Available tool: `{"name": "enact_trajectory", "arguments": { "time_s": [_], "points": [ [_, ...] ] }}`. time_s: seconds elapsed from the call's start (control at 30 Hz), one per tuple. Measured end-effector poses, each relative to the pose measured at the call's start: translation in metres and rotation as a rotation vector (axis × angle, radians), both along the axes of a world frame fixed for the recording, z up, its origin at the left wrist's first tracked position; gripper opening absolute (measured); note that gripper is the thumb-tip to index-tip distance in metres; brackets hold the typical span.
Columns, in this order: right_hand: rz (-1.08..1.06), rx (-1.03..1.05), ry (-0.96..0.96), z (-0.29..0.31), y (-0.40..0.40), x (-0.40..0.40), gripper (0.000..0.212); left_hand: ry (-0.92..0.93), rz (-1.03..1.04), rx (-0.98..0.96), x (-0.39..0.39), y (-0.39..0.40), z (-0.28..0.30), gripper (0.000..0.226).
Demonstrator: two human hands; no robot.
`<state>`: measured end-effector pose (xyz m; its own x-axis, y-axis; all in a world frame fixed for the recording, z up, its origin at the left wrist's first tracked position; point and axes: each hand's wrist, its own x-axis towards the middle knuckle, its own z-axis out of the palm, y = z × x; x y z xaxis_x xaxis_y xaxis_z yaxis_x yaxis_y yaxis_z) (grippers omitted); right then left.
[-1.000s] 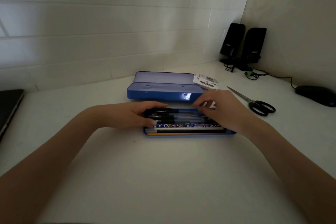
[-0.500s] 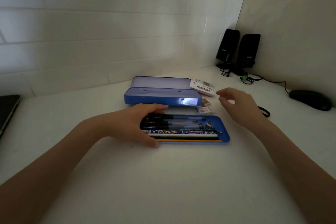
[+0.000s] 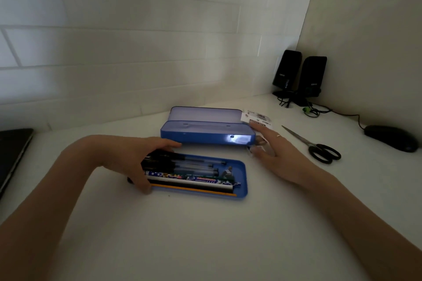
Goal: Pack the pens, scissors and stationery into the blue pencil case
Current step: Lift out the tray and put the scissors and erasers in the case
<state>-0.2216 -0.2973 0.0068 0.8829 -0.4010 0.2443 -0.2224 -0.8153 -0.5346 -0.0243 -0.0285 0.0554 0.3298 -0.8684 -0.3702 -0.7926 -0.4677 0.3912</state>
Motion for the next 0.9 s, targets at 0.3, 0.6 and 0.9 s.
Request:
{"name": "enact_trajectory", "arguments": {
  "time_s": [0.3, 0.6, 0.9],
  "points": [
    [-0.087, -0.004, -0.322, 0.004, 0.024, 0.016, 0.011, -0.072, 0.106, -0.023, 0.014, 0.011, 0.001, 0.084],
    [0.113, 0.188, -0.352, 0.033, 0.026, -0.002, 0.006, -0.023, 0.335, -0.369, 0.007, -0.003, -0.017, 0.073],
    [0.279, 0.327, -0.007, 0.052, 0.005, -0.024, 0.010, -0.083, 0.464, -0.496, 0.021, -0.002, -0.027, 0.087]
  ]
}}
